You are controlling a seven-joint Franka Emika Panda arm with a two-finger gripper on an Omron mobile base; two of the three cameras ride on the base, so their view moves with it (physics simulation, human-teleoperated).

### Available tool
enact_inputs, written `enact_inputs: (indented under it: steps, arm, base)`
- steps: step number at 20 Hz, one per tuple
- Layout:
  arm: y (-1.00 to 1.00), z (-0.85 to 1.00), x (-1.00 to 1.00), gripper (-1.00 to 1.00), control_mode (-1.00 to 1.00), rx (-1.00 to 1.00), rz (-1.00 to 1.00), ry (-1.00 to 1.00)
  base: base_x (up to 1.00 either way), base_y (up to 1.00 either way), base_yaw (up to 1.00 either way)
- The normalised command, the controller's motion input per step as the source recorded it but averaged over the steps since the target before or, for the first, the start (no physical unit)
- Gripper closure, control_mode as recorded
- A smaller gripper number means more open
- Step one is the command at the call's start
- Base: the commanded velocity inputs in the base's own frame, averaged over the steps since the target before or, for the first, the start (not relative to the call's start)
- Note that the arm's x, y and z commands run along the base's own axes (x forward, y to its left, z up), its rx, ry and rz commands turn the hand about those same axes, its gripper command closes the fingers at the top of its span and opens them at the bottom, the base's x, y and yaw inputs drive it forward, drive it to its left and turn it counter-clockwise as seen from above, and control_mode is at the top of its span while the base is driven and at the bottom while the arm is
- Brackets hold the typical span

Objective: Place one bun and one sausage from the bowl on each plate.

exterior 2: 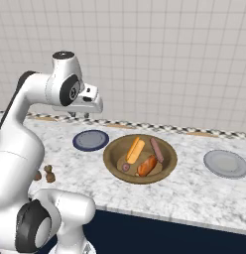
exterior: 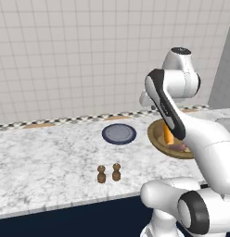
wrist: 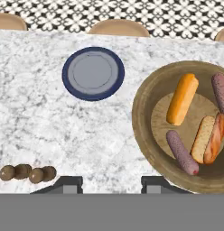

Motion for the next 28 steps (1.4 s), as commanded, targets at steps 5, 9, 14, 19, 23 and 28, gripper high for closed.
enact_inputs:
  steps: [5, 9, 14, 19, 23, 28]
  arm:
    - [-0.44, -0.05, 0.10, -1.00, -1.00, -0.02, -0.09, 0.17]
    - [-1.00, -0.49, 0.78, -1.00, -1.00, 0.00, -0.13, 0.15]
    - [-0.90, -0.41, 0.72, -1.00, -1.00, 0.00, -0.04, 0.03]
    - [-0.60, -0.36, 0.68, -1.00, -1.00, 0.01, -0.09, 0.01]
    - [-0.46, -0.19, 0.59, -1.00, -1.00, 0.05, -0.08, -0.13]
    - [-0.08, -0.88, -0.04, -1.00, -1.00, 0.01, -0.01, -0.01]
  base:
    - [0.00, 0.00, 0.00]
    - [0.00, 0.00, 0.00]
    - [0.00, 0.00, 0.00]
    - [0.00, 0.00, 0.00]
    - [0.00, 0.00, 0.00]
    - [0.00, 0.00, 0.00]
